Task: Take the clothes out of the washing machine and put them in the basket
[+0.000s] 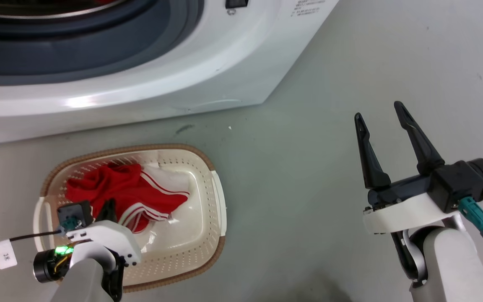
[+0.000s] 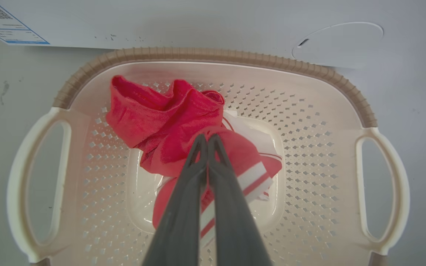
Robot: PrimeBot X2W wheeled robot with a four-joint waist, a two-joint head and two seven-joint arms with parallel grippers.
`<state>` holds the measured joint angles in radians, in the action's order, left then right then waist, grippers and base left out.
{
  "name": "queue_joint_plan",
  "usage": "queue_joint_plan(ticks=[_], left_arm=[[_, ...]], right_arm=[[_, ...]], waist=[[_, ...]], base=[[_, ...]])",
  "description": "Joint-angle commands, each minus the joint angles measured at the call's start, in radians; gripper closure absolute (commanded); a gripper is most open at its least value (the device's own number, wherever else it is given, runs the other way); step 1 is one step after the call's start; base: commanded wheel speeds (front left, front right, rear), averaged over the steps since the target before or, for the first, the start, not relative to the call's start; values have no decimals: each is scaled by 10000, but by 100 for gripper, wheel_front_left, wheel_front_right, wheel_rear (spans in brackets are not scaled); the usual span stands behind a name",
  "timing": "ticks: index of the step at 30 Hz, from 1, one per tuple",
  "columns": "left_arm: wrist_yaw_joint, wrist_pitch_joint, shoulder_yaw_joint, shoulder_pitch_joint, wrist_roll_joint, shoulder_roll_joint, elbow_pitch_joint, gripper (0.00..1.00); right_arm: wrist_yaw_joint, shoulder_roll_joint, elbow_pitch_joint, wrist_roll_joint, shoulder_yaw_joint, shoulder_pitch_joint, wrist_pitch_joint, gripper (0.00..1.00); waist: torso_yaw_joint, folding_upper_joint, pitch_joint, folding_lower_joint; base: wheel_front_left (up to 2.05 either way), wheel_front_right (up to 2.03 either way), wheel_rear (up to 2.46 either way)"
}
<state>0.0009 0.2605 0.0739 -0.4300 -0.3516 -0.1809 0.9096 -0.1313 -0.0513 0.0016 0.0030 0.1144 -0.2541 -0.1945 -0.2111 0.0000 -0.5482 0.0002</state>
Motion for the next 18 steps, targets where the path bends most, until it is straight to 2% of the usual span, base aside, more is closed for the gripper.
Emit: queue_joint_plan(ticks=[1, 7, 15, 16, 17, 18], left_arm=[[48, 58, -183, -381, -14, -89, 278, 100], [10, 50, -443, -1124, 7, -181, 1283, 100], [-78, 49, -542, -1445, -68, -190, 2567, 100], [-78, 49, -597, -1457, -152, -160, 2688, 75], [-40, 49, -669, -1482, -191, -157, 2705, 30], [-51, 50, -674, -1455, -191, -129, 2784, 0]], right_arm=[[10, 20, -55, 42, 51, -284, -83, 0], [10, 19, 52, 128, 190, -605, -243, 0], [9, 20, 335, 268, 330, -820, -412, 0], [10, 19, 398, 280, 326, -796, -439, 0], [10, 19, 467, 292, 317, -788, -449, 0], [10, 19, 526, 321, 313, -787, -446, 0]], waist=[[-268, 0, -777, -2], [-426, 0, -1446, -2], [-586, 0, -1538, -2], [-585, 0, -1487, -2], [-570, 0, -1428, -2], [-550, 0, -1346, -2]], base=[[0, 0, 0], [0, 0, 0], [0, 0, 0], [0, 0, 0], [0, 0, 0], [0, 0, 0]])
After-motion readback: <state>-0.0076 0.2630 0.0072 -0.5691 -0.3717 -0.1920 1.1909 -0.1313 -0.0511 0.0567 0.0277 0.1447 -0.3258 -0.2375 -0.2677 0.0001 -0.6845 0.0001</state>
